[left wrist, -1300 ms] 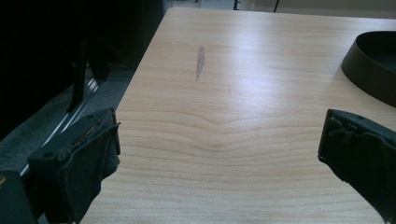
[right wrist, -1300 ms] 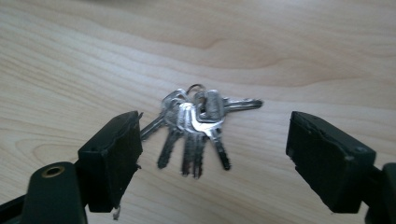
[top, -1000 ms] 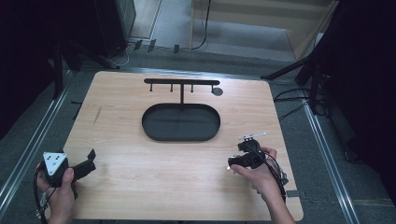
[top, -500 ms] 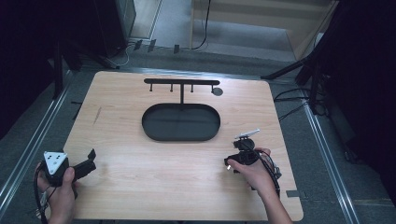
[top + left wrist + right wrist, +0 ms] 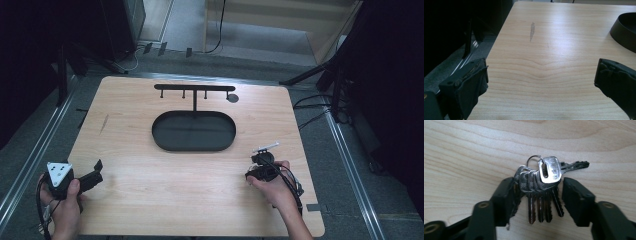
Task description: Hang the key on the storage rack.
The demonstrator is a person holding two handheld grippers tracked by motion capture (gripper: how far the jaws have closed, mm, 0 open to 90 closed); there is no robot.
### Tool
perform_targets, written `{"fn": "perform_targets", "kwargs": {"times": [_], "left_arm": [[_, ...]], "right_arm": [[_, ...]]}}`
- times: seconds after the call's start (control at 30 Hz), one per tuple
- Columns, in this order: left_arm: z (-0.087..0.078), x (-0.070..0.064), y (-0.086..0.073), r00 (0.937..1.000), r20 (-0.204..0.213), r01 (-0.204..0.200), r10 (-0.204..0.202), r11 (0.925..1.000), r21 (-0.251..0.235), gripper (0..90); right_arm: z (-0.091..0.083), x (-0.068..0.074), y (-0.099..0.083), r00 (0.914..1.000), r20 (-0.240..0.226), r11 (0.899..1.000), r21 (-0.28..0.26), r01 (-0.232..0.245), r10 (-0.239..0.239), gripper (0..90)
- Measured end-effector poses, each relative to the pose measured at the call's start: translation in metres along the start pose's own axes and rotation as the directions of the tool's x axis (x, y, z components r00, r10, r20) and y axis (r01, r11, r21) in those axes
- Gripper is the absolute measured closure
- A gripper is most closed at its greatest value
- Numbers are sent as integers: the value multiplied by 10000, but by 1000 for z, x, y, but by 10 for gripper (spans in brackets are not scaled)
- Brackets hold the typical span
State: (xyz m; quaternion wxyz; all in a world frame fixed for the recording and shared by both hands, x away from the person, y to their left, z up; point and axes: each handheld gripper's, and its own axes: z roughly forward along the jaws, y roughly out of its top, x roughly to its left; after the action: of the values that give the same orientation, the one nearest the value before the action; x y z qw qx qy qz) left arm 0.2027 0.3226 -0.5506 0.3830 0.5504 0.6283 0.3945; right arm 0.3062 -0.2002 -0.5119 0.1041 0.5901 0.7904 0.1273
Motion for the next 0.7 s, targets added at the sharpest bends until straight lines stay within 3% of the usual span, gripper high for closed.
{"fn": "perform_targets", "kwargs": {"times": [0.13, 0.17, 0.23, 0.53, 0.7], "left_arm": [[0, 0, 0, 10000, 8, -12, 12, 10000, 1, 0], [0, 0, 0, 10000, 19, -3, 3, 10000, -1, 0], [0, 0, 0, 10000, 23, 5, -5, 10000, 4, 0], [0, 1, 0, 10000, 32, 0, 0, 10000, 32, 0], [0, 1, 0, 10000, 30, 18, -18, 10000, 43, 0]], "right_arm": [[-3, -3, -4, 10000, -48, 10000, -26, 46, -46, 657], [-4, -6, -5, 9999, -109, 10000, 64, 62, -62, 764], [-5, -11, -7, 9997, -228, 9999, 69, 135, -133, 822], [-11, -18, -12, 9947, -237, 9940, -474, 991, -1003, 884], [-23, -15, -9, 9884, 115, 9858, -720, 1518, -1514, 885]]}}
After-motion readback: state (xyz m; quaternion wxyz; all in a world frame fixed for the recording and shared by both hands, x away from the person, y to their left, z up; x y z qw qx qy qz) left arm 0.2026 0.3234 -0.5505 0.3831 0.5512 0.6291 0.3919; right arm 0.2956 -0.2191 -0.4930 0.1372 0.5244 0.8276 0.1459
